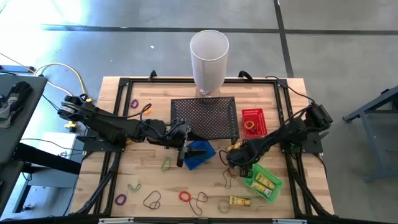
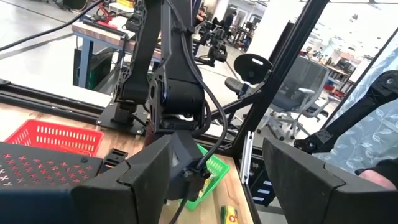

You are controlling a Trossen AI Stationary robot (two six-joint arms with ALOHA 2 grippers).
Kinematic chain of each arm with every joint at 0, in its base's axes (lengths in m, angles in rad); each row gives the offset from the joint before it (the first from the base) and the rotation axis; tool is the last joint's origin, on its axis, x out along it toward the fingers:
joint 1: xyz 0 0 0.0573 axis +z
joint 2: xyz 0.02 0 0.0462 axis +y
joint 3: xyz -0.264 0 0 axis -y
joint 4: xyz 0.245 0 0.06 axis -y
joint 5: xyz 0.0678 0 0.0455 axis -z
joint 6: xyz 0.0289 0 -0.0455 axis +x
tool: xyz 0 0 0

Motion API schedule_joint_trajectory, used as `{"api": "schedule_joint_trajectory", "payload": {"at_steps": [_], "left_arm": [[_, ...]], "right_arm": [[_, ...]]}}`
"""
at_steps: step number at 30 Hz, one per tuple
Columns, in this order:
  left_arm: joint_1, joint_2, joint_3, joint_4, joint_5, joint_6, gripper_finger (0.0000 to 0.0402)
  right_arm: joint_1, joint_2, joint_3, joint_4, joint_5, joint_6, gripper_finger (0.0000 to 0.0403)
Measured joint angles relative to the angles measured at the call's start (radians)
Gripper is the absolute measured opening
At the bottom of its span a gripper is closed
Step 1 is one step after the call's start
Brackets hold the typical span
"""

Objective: Pick & Place Office Desk Supplies
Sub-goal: Put the green rubber band into the blue bin

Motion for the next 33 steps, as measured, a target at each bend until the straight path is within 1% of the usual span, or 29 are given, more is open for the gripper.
{"api": "schedule_joint_trajectory", "payload": {"at_steps": [4, 5, 10, 13, 17, 20, 25, 27, 30, 33], "left_arm": [[0.0, 0.0, 0.0, -0.002, 0.0, 0.0, 0.0241], [0.0, 0.0, 0.0, -0.001, 0.0, 0.0, 0.0241], [0.0, 0.0, 0.0, -0.001, 0.0, 0.0, 0.0241], [0.0, 0.0, 0.0, -0.001, 0.0, 0.0, 0.0241], [0.0, 0.0, 0.0, 0.001, 0.0, 0.0, 0.0241], [0.0, 0.0, 0.0, 0.003, 0.0, 0.0, 0.0241], [0.0, 0.0, 0.0, 0.003, 0.004, 0.0, 0.0241], [-0.002, 0.0, 0.0, 0.003, 0.03, 0.0, 0.0241], [-0.006, 0.0, 0.0, 0.002, 0.068, -0.008, 0.0241], [-0.015, 0.0, 0.0, -0.018, 0.091, -0.051, 0.0241]], "right_arm": [[0.001, 0.0, 0.0, 0.008, -0.004, 0.0, 0.0022], [0.001, 0.0, 0.0, 0.009, -0.004, 0.005, 0.0012], [0.009, -0.019, 0.002, -0.03, 0.029, 0.1, 0.0003], [0.026, -0.055, 0.024, -0.075, 0.048, 0.145, 0.0003], [0.052, -0.104, 0.078, -0.119, 0.074, 0.184, 0.0002], [0.067, -0.13, 0.154, -0.14, 0.106, 0.182, 0.0002], [0.086, -0.133, 0.31, -0.236, 0.207, 0.092, 0.0002], [0.075, -0.134, 0.348, -0.253, 0.241, 0.039, 0.0002], [0.034, -0.134, 0.377, -0.236, 0.265, -0.067, 0.0002], [-0.017, -0.129, 0.402, -0.155, 0.27, -0.194, 0.0002]]}}
